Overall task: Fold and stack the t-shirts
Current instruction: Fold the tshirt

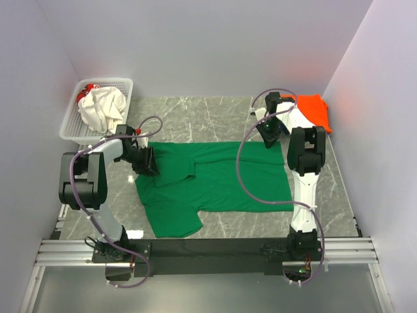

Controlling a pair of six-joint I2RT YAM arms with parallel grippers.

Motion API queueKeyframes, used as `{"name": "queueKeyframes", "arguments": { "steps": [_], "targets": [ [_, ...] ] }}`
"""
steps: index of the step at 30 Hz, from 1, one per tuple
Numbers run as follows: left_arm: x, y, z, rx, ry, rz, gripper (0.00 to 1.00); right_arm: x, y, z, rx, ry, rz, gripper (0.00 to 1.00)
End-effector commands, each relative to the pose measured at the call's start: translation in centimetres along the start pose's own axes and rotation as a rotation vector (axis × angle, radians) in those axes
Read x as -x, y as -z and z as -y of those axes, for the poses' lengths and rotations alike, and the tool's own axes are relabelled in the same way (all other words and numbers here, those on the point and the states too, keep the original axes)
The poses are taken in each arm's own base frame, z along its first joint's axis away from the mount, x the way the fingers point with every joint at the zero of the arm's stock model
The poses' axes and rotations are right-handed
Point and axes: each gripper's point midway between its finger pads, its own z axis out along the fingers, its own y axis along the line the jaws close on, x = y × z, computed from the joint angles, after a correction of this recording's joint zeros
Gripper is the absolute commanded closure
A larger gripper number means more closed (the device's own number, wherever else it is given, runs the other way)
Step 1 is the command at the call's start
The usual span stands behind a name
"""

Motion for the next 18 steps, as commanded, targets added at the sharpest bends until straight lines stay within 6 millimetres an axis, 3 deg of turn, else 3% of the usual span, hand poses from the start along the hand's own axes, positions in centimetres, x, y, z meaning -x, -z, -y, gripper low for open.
{"name": "queueKeyframes", "arguments": {
  "steps": [1, 10, 11, 18],
  "targets": [
    [0.4, -0.2, 0.4, -0.016, 0.014, 0.004, 0.59, -2.0, -0.4, -0.4, 0.010, -0.002, -0.070, 0.78],
    [0.3, -0.7, 0.2, -0.020, 0.031, -0.022, 0.66, -2.0, -0.4, -0.4, 0.011, -0.002, -0.072, 0.78],
    [0.3, -0.3, -0.6, -0.006, 0.049, -0.013, 0.66, -2.0, -0.4, -0.3, 0.009, 0.000, -0.071, 0.78],
    [0.0, 1.1, -1.2, 0.035, 0.049, 0.002, 0.67, -2.2, -0.5, -0.2, 0.005, 0.006, -0.078, 0.78]
  ]
}}
